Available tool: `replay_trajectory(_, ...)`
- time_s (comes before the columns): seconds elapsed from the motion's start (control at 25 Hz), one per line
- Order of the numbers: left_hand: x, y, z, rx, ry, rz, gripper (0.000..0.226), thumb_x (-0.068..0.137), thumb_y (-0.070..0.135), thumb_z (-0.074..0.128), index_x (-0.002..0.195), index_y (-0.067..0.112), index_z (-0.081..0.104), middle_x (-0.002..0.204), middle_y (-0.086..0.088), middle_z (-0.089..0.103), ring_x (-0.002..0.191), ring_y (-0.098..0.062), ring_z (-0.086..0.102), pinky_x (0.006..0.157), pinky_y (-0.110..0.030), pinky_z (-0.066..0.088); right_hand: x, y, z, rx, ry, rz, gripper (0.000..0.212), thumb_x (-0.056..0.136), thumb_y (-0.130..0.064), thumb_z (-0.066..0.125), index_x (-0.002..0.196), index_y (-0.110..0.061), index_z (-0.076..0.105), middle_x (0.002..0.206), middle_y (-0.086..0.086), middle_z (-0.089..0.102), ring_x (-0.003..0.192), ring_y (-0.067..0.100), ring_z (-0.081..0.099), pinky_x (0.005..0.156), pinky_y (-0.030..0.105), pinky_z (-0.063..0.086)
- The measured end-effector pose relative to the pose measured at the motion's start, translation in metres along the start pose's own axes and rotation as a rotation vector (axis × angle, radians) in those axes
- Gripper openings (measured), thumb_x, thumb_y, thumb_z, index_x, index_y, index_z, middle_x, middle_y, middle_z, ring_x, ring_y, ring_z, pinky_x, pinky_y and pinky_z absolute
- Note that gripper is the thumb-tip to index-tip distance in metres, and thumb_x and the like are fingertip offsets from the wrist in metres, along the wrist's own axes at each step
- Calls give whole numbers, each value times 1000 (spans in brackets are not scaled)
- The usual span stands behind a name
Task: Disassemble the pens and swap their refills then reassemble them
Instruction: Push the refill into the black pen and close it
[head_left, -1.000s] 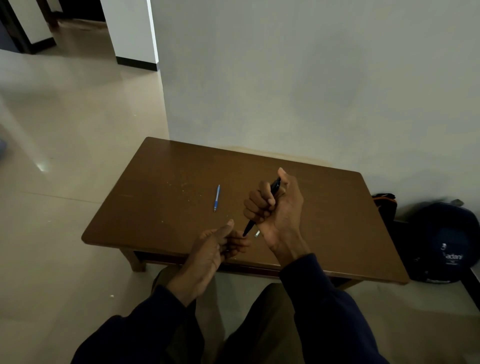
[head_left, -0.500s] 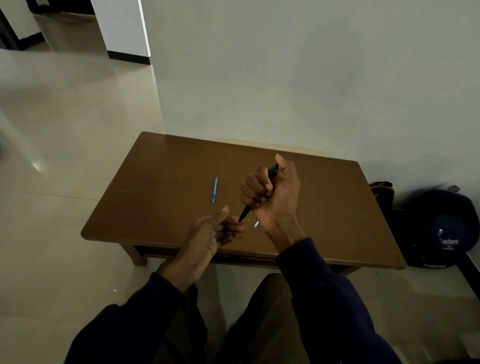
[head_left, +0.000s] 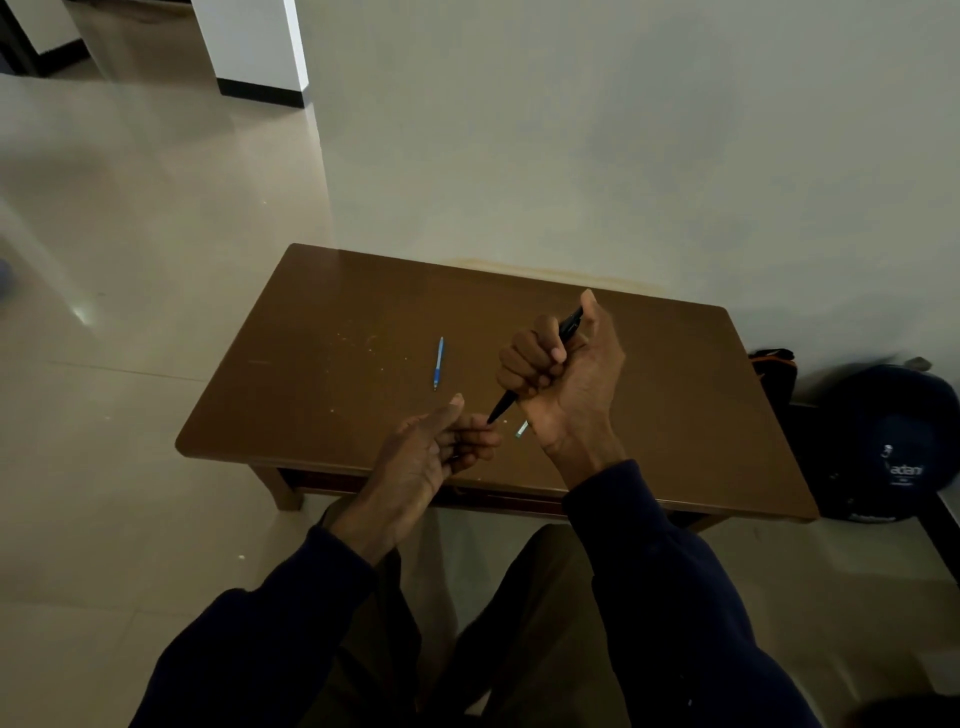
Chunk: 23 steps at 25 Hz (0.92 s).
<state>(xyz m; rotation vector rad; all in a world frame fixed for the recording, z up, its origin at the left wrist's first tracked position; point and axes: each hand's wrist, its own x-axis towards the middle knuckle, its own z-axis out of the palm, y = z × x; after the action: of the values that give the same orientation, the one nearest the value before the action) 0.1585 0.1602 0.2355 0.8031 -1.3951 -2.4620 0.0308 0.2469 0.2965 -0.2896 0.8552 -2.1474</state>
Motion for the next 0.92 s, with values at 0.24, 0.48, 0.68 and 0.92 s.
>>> replay_trajectory(0.24, -4, 1, -8, -92, -106, -74, 32, 93, 31, 58, 90, 10, 83, 103, -15, 77, 86, -17, 74, 79, -26, 55, 0, 2, -11, 119, 9, -11, 63, 101, -57, 34, 52, -18, 33, 50, -5, 13, 46, 10, 10, 43, 26, 13)
replay_trajectory(0.48, -6, 0, -13, 4, -91, -80, 37, 103, 30, 49, 102, 6, 78, 109, -17, 76, 91, -18, 74, 84, -30, 52, -1, 4, -16, 105, 63, -24, 61, 101, -54, 34, 51, -19, 33, 51, -5, 12, 47, 10, 9, 43, 26, 12)
replay_trajectory(0.68, -7, 0, -13, -5, -95, -88, 38, 103, 31, 49, 100, 5, 78, 108, -18, 76, 90, -18, 74, 85, -30, 52, -1, 6, -18, 114, 95, -22, 60, 99, -50, 32, 48, -20, 33, 51, -5, 10, 46, 10, 8, 41, 24, 16)
replay_trajectory(0.92, -7, 0, -12, -23, -98, -91, 39, 101, 32, 51, 95, 7, 80, 107, -17, 76, 90, -18, 74, 84, -29, 53, 1, 5, -19, 117, 106, -33, 58, 99, -45, 30, 48, -20, 33, 51, -5, 11, 46, 10, 8, 41, 23, 16)
